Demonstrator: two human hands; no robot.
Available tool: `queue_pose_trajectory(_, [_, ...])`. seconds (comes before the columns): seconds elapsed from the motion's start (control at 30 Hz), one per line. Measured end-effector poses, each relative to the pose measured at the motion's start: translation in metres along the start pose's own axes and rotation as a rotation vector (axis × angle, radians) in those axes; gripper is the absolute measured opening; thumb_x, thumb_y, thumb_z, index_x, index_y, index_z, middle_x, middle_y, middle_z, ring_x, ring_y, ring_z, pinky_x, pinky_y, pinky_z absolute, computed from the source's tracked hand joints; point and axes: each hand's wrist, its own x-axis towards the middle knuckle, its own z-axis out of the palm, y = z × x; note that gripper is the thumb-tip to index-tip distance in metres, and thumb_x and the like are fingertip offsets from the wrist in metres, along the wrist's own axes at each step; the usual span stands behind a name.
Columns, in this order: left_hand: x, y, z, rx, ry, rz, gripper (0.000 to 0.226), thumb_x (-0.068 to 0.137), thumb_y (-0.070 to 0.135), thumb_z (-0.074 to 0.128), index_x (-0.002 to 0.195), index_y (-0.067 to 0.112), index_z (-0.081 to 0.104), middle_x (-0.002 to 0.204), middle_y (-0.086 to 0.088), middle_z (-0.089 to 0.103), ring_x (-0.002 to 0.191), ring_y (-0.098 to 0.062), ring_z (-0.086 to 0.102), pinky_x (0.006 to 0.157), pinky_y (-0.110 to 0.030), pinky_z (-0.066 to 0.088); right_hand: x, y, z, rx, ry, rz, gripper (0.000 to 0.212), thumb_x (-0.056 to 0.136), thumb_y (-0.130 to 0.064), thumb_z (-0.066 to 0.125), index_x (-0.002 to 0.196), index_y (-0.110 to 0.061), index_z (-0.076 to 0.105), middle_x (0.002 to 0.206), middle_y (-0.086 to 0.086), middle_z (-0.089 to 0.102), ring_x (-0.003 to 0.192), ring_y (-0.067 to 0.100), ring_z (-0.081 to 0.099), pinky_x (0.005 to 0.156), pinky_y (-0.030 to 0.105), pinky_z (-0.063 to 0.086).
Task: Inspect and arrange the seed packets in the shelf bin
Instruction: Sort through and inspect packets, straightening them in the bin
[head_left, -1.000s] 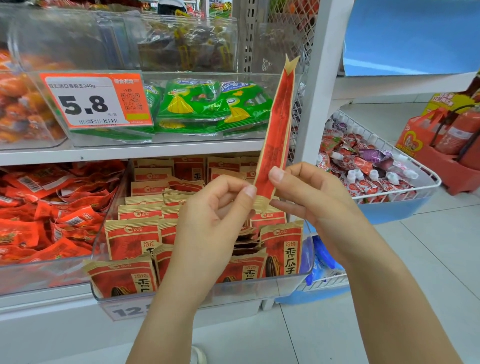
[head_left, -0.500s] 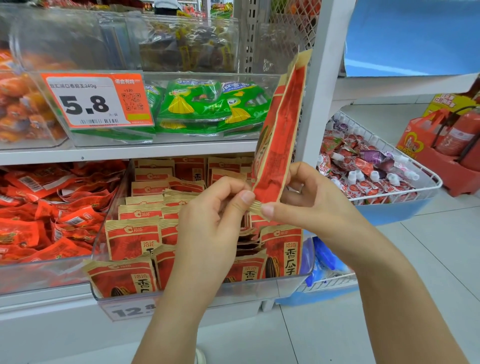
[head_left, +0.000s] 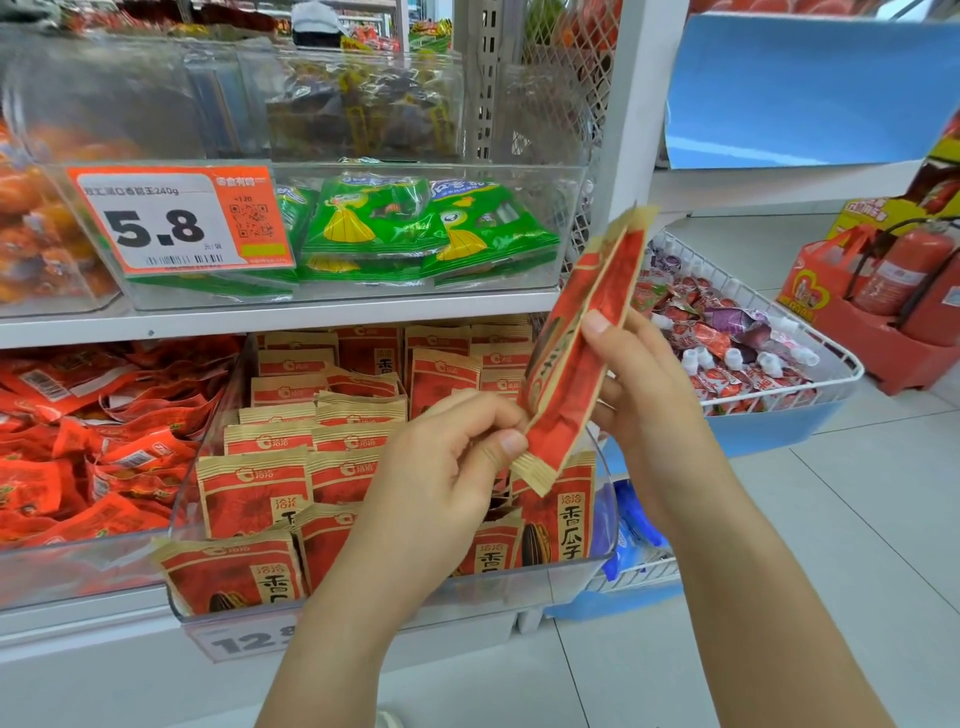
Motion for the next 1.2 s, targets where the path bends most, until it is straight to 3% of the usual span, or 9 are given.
queue_pose_trajectory(0.1, [-0.001,0.001,-0.001,-0.012,-0.095,0.01,0.017,0.088,0.018,0.054,0.076,0.029,0.061,0.083,0.019,0.06,0.083,-0.002,0.057,0.07,-0.008,0.038,0.002,-0.003,-0.004,0.081,0.096,0.013,0.074,0.073,-0.05,0.063,0.135,-0.012,0.052,0.101,0.003,0.068,0.083,0.013,0.068,0.073,0.026,0.051])
queue_pose_trajectory(0.2, [-0.002,0.0,0.001,-0.052,-0.13,-0.019,0.015,0.088,0.017,0.056,0.077,0.026,0.063,0.089,0.017,0.063,0.089,-0.003,0.059,0.073,-0.009,0.042,0.004,-0.005,-0.01,0.162,0.166,0.002,0.058,0.072,-0.045,0.065,0.119,-0.012,0.061,0.091,0.001,0.068,0.087,0.019,0.066,0.083,0.04,0.052])
queue_pose_trajectory(0.3, [-0.003,0.003,0.006,-0.188,-0.113,-0.089,0.009,0.091,0.022,0.058,0.089,0.022,0.066,0.103,0.018,0.068,0.101,-0.004,0.064,0.08,-0.017,0.053,0.005,-0.005,-0.011,0.071,0.264,-0.036,0.07,0.066,-0.049,0.071,0.126,-0.015,0.059,0.094,-0.005,0.069,0.089,0.012,0.069,0.08,0.035,0.053])
queue_pose_trajectory(0.4, [-0.002,0.009,0.012,-0.247,-0.102,-0.155,0.023,0.087,0.04,0.063,0.109,0.039,0.058,0.112,0.026,0.065,0.101,0.002,0.065,0.078,-0.019,0.056,0.005,-0.003,-0.007,-0.121,0.343,-0.087,0.069,0.059,-0.053,0.072,0.121,-0.027,0.054,0.104,-0.008,0.066,0.094,0.007,0.067,0.087,0.035,0.053])
queue_pose_trajectory(0.53, [0.0,0.008,0.021,-0.044,0.015,-0.142,0.037,0.087,0.037,0.069,0.118,0.048,0.051,0.103,0.03,0.066,0.091,0.009,0.064,0.083,-0.03,0.056,-0.001,0.0,0.011,-0.329,0.272,-0.097,0.073,0.051,-0.061,0.073,0.115,-0.039,0.048,0.112,-0.01,0.063,0.093,-0.004,0.062,0.083,0.023,0.049])
queue_pose_trajectory(0.63, [0.002,0.006,0.02,-0.181,0.079,-0.166,0.028,0.091,0.035,0.061,0.119,0.037,0.057,0.103,0.022,0.071,0.092,0.002,0.068,0.081,-0.033,0.059,-0.005,-0.004,0.014,-0.291,0.224,-0.093,0.064,0.059,-0.061,0.077,0.113,-0.038,0.052,0.113,-0.013,0.063,0.093,0.0,0.067,0.082,0.023,0.054])
queue_pose_trajectory(0.8, [0.002,0.014,0.009,-0.504,-0.053,-0.32,0.027,0.09,0.034,0.052,0.112,0.023,0.064,0.096,0.003,0.077,0.087,-0.013,0.074,0.071,-0.024,0.059,-0.007,-0.015,0.0,0.056,0.161,-0.015,0.013,0.089,-0.017,0.067,0.1,-0.01,0.067,0.081,-0.002,0.074,0.061,0.004,0.068,0.052,0.014,0.048])
queue_pose_trajectory(1.0, [0.004,0.015,0.012,-0.603,0.032,-0.346,0.019,0.092,0.024,0.056,0.102,0.013,0.068,0.085,-0.005,0.077,0.077,-0.017,0.074,0.061,-0.023,0.057,-0.011,-0.018,-0.004,0.079,-0.027,0.032,0.016,0.088,-0.008,0.065,0.101,0.001,0.068,0.075,0.007,0.074,0.059,0.012,0.069,0.052,0.018,0.051])
queue_pose_trajectory(1.2, [0.008,0.015,0.016,-0.69,0.298,-0.371,0.009,0.088,0.019,0.064,0.097,0.017,0.065,0.088,-0.004,0.077,0.072,-0.017,0.074,0.058,-0.03,0.059,-0.012,-0.017,0.002,0.051,-0.08,0.094,0.025,0.096,-0.024,0.056,0.079,-0.009,0.068,0.064,0.003,0.067,0.055,0.01,0.063,0.052,0.019,0.05])
